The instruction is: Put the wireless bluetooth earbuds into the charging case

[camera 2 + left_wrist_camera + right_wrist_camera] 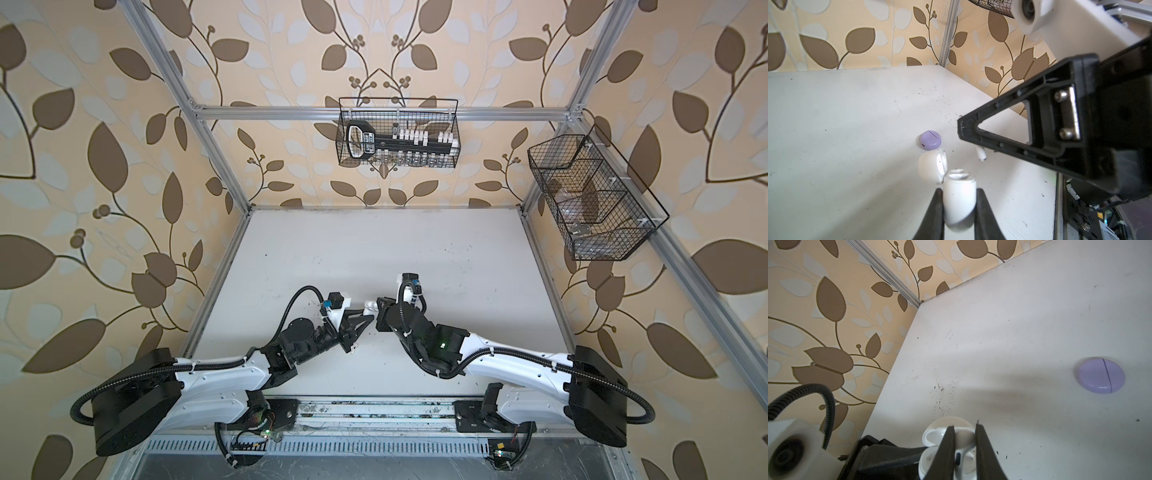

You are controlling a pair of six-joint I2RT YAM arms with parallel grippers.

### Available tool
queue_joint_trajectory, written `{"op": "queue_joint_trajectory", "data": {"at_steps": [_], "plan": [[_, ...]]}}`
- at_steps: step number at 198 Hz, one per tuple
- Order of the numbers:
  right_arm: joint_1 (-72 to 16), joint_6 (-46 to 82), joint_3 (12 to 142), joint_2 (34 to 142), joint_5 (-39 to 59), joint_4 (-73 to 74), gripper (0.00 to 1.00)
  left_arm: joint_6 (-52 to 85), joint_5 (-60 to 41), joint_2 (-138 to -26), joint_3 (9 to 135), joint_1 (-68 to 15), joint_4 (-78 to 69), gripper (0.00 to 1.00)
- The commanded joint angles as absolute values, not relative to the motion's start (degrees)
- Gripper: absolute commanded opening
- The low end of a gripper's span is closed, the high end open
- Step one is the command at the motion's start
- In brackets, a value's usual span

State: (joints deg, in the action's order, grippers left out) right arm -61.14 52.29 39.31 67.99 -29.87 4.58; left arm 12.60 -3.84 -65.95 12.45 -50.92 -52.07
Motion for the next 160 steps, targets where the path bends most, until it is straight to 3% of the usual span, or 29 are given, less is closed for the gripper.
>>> {"op": "queue_joint_trajectory", "data": {"at_steps": [1,87,160], "plan": [[-61.79,53.90,39.52,68.94,-32.59,6.49,0.18,13.48,-2.20,-64.73,12.22,-50.36,-55.51,0.02],[-65.11,56.78,37.60,71.98,-40.01,12.98,0.18,13.83,-1.04,-64.14,11.87,-50.37,-55.58,0.03],[-64.42,56.60,37.35,73.29,-40.39,14.57,0.18,13.88,-0.86,-63.81,11.79,-50.36,-55.55,0.03]]}}
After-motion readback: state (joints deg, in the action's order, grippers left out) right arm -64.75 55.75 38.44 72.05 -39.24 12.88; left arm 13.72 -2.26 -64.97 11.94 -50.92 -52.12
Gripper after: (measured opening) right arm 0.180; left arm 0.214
